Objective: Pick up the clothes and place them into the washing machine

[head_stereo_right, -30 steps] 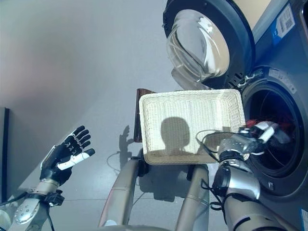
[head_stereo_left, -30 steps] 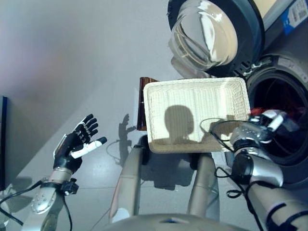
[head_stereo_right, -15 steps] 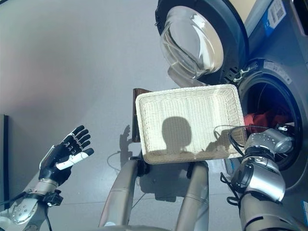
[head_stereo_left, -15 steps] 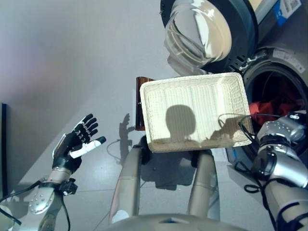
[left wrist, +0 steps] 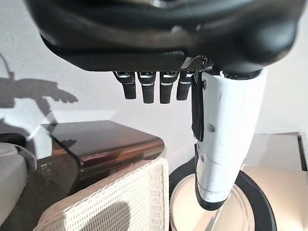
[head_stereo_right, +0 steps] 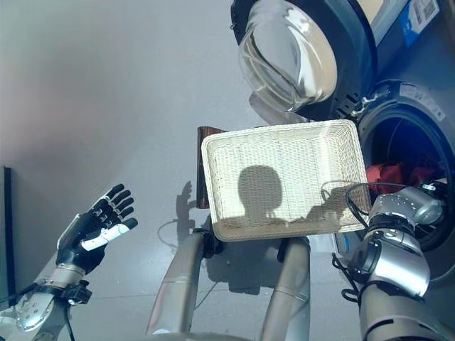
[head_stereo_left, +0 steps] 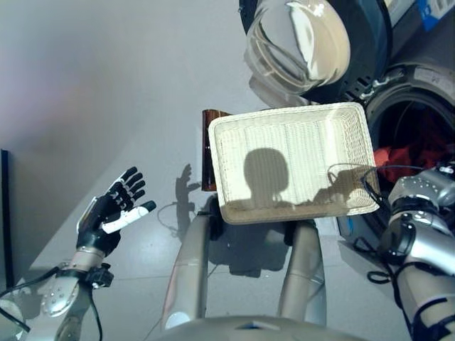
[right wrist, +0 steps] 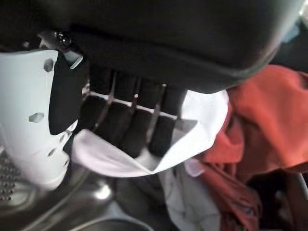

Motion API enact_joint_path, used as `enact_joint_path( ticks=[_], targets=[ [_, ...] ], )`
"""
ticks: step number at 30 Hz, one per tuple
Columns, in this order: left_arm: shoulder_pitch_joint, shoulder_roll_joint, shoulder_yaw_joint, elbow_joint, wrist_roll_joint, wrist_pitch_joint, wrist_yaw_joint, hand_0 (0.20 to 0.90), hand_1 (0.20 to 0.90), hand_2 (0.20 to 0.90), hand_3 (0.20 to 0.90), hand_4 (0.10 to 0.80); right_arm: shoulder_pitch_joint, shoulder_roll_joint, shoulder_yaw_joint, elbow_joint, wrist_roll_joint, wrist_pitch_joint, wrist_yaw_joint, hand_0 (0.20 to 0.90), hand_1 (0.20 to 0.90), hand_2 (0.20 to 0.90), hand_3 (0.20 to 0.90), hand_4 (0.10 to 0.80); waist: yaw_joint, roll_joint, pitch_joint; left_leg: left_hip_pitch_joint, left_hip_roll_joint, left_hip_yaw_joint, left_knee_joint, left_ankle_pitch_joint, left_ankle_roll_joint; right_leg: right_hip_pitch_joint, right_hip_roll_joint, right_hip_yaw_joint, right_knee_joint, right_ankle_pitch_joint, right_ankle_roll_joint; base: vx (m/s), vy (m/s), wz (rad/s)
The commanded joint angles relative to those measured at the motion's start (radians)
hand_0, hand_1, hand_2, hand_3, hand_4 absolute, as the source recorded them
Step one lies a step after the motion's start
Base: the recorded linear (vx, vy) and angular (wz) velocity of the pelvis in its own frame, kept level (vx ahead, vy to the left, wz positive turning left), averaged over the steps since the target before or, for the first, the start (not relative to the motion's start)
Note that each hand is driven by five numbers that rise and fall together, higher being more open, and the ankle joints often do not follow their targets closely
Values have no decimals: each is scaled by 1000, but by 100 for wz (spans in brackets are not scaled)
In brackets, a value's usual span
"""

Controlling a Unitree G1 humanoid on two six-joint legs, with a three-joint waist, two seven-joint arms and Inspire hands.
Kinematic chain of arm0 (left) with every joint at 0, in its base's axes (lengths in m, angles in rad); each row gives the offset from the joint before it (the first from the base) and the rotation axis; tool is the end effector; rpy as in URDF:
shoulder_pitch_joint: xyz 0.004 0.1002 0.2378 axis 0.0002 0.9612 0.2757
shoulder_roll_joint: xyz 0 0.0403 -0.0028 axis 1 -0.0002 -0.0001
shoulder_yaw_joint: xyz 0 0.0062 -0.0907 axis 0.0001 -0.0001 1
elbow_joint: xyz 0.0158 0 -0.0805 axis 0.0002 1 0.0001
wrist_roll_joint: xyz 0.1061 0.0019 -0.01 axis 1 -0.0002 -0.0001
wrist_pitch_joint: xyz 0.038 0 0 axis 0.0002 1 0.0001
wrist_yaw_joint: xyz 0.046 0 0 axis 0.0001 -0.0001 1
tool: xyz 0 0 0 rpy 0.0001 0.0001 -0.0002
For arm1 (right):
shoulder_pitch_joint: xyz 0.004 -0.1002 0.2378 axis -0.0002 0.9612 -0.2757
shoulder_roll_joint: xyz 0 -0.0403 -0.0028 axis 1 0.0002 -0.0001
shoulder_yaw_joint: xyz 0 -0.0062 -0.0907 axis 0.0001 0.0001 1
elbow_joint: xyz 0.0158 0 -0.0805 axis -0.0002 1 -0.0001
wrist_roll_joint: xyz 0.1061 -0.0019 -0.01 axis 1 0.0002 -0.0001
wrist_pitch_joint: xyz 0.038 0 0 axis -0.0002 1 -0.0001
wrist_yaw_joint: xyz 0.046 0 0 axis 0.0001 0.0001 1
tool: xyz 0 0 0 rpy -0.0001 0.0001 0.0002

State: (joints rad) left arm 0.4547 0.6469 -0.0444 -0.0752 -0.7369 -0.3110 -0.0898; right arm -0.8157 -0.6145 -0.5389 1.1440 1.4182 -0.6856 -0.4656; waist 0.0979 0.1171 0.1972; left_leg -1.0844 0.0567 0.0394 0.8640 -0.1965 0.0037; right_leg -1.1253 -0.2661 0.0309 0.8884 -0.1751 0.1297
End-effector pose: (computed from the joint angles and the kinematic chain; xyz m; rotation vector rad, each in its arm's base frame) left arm 0.1179 0.2620 0.0446 -0.0979 0.0861 -0.0104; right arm 0.2669 -0.3590 0.1365 1.3551 -0.5985 -1.4305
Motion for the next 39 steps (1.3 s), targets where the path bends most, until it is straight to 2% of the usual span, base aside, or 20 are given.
enact_joint_path(
  ticks=[1,4,5,7,11,13,14,16,19,20,21,24,25,27,31,39],
  targets=[
    [11,28,84,-50,-24,-77,10,900,900,900,900,800,-18,-116,80,-37,-93,-87,6,900,900,900,900,800,-14,-6,-57,7,53,-44,-224,133,-74,-10,-12,15,-52,17,-9,0,0,0],
    [19,33,88,-54,-27,-77,7,900,900,900,900,800,-23,-108,87,-32,-92,-83,9,900,900,900,900,800,-13,-8,-57,9,53,-43,-223,128,-74,-7,-12,15,-52,14,-9,-9,8,0],
    [21,36,87,-54,-29,-78,7,900,900,900,900,800,-23,-105,92,-30,-94,-79,9,900,900,900,900,800,-12,-8,-50,2,54,-41,-226,147,-70,-14,-12,14,-56,33,-13,0,0,0],
    [23,34,90,-53,-33,-78,4,900,900,900,900,800,-20,-96,100,-31,-103,-70,15,900,900,900,900,800,-12,-11,-54,10,54,-43,-224,128,-73,-6,-11,16,-53,16,-8,44,1,1],
    [31,39,90,-58,-38,-86,-6,900,900,900,900,800,-9,-86,145,-31,-164,-19,27,900,900,900,900,800,-11,-18,-44,8,56,-43,-230,150,-68,-2,-13,9,-68,41,-11,-37,18,0],
    [32,47,90,-60,-39,-88,-11,900,900,900,900,800,-3,-84,181,-11,-205,16,32,900,900,900,900,800,-9,-27,-47,19,55,-46,-228,130,-72,12,-15,9,-70,27,-5,47,1,-1],
    [34,47,88,-62,-42,-89,-14,900,900,900,900,800,-2,-83,198,-11,-218,35,37,900,900,900,900,800,-10,-29,-38,14,55,-43,-231,152,-67,8,-15,7,-79,50,-9,0,0,0],
    [35,50,87,-59,-44,-91,-22,900,900,900,900,800,11,-67,244,-11,-254,70,65,900,900,900,900,800,-12,-38,-40,33,54,-47,-234,125,-70,29,-14,9,-81,28,-2,54,1,1],
    [35,48,83,-55,-48,-93,-28,900,900,900,900,800,27,-47,271,-27,-285,94,81,900,900,900,900,800,-15,-47,-36,44,56,-48,-238,127,-69,47,-16,5,-94,32,-1,19,13,-1],
    [31,45,77,-49,-49,-92,-31,900,900,900,900,800,41,-16,288,-39,-301,104,93,900,900,900,900,800,-16,-58,-38,59,54,-49,-247,125,-68,67,-15,-2,-110,34,1,-56,24,-7],
    [32,42,76,-46,-48,-94,-33,900,900,900,900,800,48,-2,285,-48,-307,103,94,900,900,900,900,800,-16,-60,-32,65,52,-45,-265,157,-62,75,-14,-10,-132,66,-3,-54,26,-5],
    [26,35,69,-33,-40,-91,-35,900,900,900,900,800,66,55,293,-75,-327,103,98,900,900,900,900,800,-13,-73,-32,113,44,-47,-301,164,-62,135,-14,-27,-185,80,2,57,6,-3],
    [25,34,66,-25,-37,-91,-36,900,900,900,900,800,73,70,301,-79,-344,107,95,900,900,900,900,800,-12,-78,-37,142,41,-51,-312,141,-66,172,-15,-33,-202,59,9,79,1,-2],
    [23,27,65,-16,-24,-92,-35,900,900,900,900,800,97,102,322,-99,-382,123,94,900,900,900,900,800,-8,-85,-33,178,33,-54,-353,180,-61,215,-13,-47,-250,98,8,58,7,2],
    [15,3,55,16,1,-91,-29,900,900,900,900,800,142,154,355,-115,-477,153,65,900,900,900,900,800,-6,-100,-31,272,26,-62,-409,188,-59,329,-14,-76,-331,117,19,124,-6,3],
    [4,-31,56,65,50,-90,-25,900,900,900,900,800,232,238,397,-146,-554,193,88,900,900,900,900,800,-10,-117,-3,439,24,-70,-511,211,-61,528,-6,-122,-474,151,33,106,-5,2]
  ],
)
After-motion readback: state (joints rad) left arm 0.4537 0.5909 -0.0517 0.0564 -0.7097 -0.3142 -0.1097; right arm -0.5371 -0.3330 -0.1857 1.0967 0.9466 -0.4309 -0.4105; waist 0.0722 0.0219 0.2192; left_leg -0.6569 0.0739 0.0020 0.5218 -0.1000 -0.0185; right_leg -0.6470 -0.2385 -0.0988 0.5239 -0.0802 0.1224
